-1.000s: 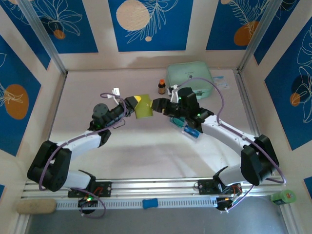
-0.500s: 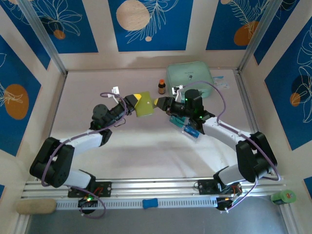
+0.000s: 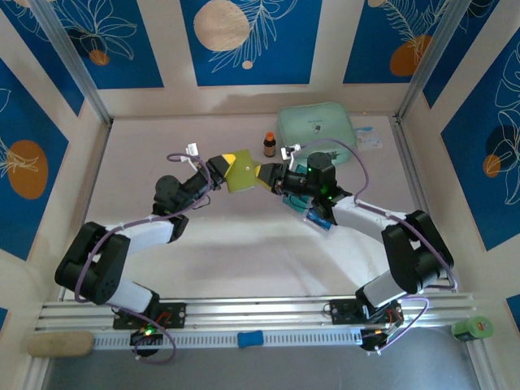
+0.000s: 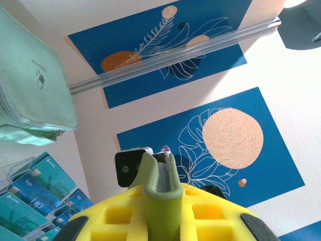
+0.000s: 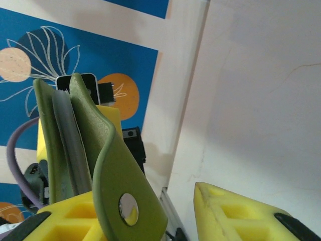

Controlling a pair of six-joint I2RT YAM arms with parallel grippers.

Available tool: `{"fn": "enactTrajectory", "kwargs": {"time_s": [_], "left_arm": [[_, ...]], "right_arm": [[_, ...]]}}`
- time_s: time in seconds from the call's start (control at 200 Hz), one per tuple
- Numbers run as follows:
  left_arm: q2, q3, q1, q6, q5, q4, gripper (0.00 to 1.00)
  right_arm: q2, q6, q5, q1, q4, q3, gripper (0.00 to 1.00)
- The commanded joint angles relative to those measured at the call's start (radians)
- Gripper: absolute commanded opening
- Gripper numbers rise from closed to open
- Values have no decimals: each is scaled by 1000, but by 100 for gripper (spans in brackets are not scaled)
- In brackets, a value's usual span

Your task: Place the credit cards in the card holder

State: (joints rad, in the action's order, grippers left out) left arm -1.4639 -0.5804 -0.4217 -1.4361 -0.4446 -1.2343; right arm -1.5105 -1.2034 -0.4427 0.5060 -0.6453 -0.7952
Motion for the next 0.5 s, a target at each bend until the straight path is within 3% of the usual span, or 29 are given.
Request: {"fn": "enactTrajectory", "kwargs": {"time_s": [0.0,0.275,0.495], "left_arm": [[0,-27,-2,-15,1,-86,0],[-5,-35,-12,-10,1,-87,0],[-10,-43,-23,-6,1,-83,0]], "right_arm": [[-23,-62,-60,-4,-116,11,38],[-51,-129,-121,-3,-217,-2,38],[-77,-181,-158,-3,-295,-10,18]]}}
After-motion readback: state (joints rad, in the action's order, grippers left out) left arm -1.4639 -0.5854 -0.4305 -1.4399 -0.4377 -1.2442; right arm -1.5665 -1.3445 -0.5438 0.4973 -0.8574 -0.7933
